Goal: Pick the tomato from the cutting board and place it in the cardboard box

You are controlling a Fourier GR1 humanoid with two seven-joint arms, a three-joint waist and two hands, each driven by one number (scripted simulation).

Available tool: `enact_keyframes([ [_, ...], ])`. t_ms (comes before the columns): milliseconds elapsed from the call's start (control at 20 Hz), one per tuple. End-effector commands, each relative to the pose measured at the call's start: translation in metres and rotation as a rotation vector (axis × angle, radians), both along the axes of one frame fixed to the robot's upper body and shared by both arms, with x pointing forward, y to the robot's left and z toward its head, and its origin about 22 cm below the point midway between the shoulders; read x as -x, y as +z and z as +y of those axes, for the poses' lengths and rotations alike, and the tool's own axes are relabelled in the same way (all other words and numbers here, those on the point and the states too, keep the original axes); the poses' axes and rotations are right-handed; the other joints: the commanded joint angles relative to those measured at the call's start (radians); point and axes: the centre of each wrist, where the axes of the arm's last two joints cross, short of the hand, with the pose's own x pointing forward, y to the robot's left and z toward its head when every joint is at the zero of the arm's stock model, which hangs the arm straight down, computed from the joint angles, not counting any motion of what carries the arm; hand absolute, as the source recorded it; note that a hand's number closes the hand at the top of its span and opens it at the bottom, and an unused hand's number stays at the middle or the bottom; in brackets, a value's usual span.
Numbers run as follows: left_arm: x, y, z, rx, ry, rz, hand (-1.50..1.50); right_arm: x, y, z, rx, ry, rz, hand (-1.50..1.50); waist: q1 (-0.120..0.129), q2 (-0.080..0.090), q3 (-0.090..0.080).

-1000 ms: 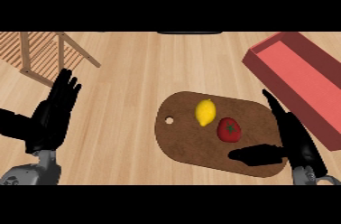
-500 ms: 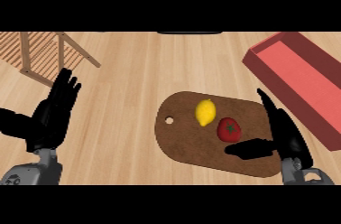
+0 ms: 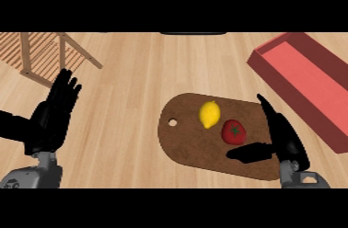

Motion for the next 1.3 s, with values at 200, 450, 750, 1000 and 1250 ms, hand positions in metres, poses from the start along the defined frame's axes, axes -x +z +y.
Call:
enact_keyframes([
  [200, 0.008, 0.010, -0.008, 0.003, -0.001, 0.007, 0.00, 0.004, -0.006, 0.016, 0.004, 0.006, 0.037, -1.50, 0.000, -0.001, 0.000],
  [450, -0.011, 0.004, -0.018, 0.001, -0.011, 0.017, 0.00, 0.011, -0.024, 0.000, -0.019, 0.016, 0.038, -1.50, -0.002, 0.000, 0.000],
  [750, 0.023, 0.001, -0.009, 0.007, 0.002, -0.001, 0.00, -0.013, -0.029, 0.020, -0.002, 0.027, 0.047, -1.50, 0.003, 0.000, 0.000],
  [1000, -0.006, -0.001, 0.001, -0.001, 0.006, -0.005, 0.00, 0.000, -0.024, 0.004, 0.034, 0.039, 0.025, -1.50, -0.002, 0.000, 0.000],
  [1250, 0.000, 0.005, -0.016, 0.011, -0.010, -0.005, 0.00, -0.001, -0.039, 0.022, 0.091, 0.125, -0.010, 1.50, -0.001, 0.000, 0.000],
])
